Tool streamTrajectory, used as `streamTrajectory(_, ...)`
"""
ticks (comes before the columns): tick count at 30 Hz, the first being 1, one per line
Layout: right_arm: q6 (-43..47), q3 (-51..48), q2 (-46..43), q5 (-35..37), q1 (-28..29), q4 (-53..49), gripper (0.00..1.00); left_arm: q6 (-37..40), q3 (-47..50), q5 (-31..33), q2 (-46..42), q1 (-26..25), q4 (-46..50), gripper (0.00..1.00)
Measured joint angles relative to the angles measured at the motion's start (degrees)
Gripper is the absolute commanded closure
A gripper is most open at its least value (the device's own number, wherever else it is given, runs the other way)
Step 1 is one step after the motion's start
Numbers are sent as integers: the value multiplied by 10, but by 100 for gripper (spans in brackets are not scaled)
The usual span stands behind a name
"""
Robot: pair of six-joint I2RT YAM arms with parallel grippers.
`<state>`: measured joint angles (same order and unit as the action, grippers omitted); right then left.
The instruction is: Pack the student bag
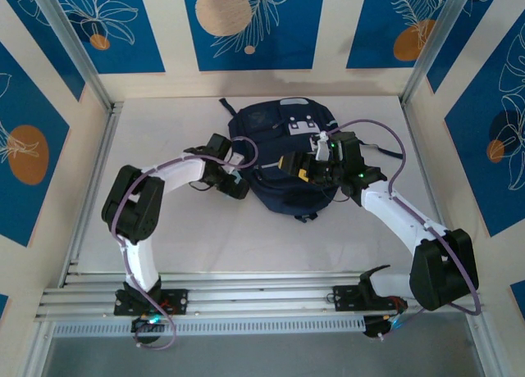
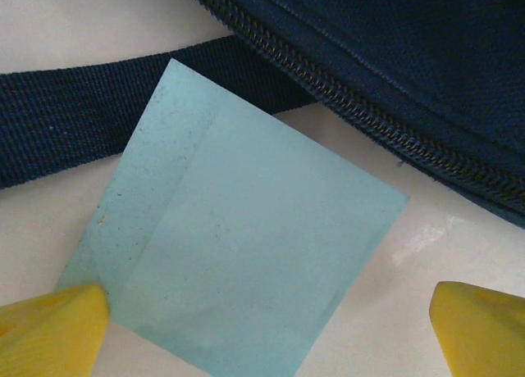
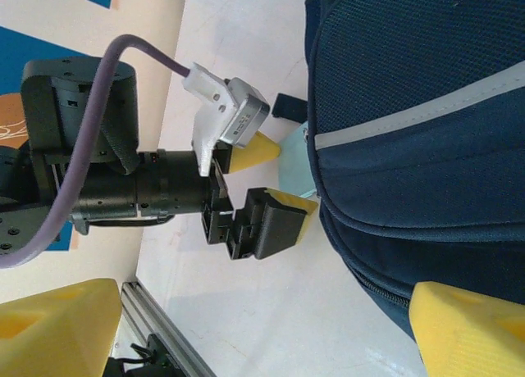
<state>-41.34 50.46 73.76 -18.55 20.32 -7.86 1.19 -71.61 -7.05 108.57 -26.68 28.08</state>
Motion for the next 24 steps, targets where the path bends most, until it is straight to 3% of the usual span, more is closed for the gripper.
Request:
streamTrajectory(18, 0, 0, 7, 6, 0, -5, 9, -51, 7, -37, -10, -18, 43, 0)
streamTrajectory(24, 0, 0, 8, 6, 0, -5, 9, -84, 30, -36, -50, -44, 116, 0)
